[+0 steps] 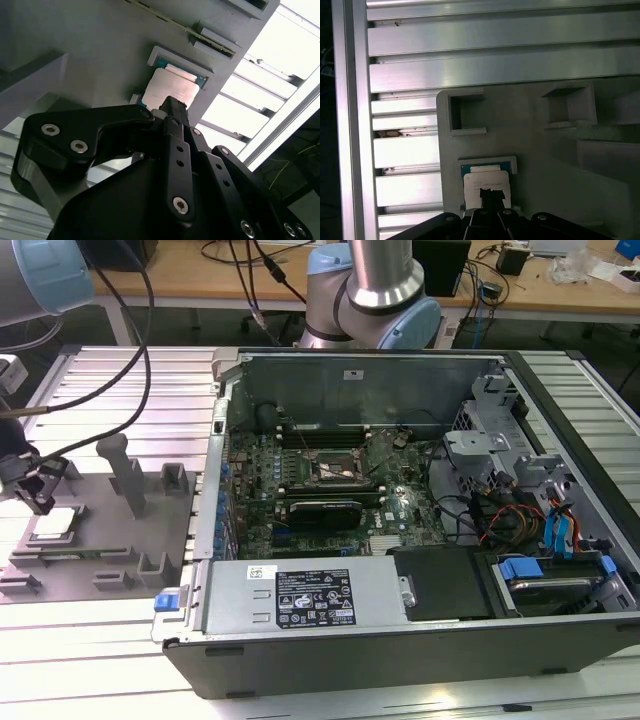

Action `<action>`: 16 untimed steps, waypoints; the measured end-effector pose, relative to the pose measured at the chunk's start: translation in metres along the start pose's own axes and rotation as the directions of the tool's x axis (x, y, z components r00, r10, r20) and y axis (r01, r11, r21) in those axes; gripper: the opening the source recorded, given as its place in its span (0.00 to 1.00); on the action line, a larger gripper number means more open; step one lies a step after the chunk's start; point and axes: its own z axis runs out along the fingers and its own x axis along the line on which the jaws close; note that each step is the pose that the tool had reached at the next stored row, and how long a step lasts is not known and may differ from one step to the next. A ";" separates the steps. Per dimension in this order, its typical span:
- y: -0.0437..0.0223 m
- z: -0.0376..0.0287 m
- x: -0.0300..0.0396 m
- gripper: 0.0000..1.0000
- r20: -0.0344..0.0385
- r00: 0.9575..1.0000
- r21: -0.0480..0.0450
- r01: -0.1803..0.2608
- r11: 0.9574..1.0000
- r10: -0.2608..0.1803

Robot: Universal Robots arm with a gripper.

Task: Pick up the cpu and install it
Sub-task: 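Pick up the cpu and move it towards the insertion slot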

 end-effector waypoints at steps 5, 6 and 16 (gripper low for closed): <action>0.0000 0.0001 0.0000 0.29 0.000 1.000 0.000 0.000 1.000 0.000; 0.0000 0.0001 0.0000 0.29 0.000 1.000 0.000 0.000 1.000 0.000; -0.0003 0.0048 0.0006 0.60 0.001 1.000 0.000 0.000 1.000 0.000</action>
